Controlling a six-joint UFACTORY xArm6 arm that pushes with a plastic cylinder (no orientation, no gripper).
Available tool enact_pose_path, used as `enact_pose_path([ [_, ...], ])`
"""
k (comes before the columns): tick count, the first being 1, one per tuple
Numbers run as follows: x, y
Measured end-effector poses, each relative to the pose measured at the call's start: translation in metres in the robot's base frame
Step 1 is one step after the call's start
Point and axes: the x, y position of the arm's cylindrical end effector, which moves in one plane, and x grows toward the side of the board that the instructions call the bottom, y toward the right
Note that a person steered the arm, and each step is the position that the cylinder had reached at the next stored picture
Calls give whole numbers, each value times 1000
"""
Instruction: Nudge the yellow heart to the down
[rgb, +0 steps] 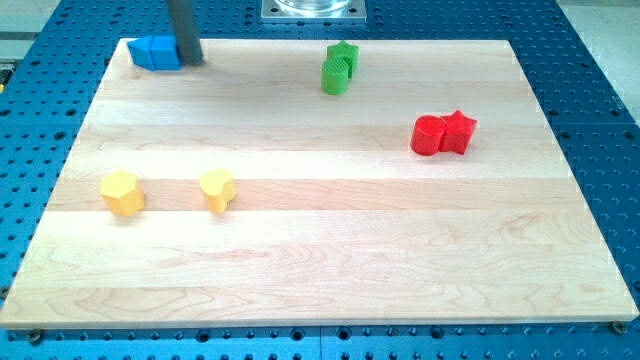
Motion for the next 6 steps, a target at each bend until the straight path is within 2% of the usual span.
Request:
enact_pose_path([
  [1, 2, -3],
  [2, 76, 9],
  [3, 169, 46],
  [4, 245, 120],
  [5, 249, 150],
  [6, 273, 204],
])
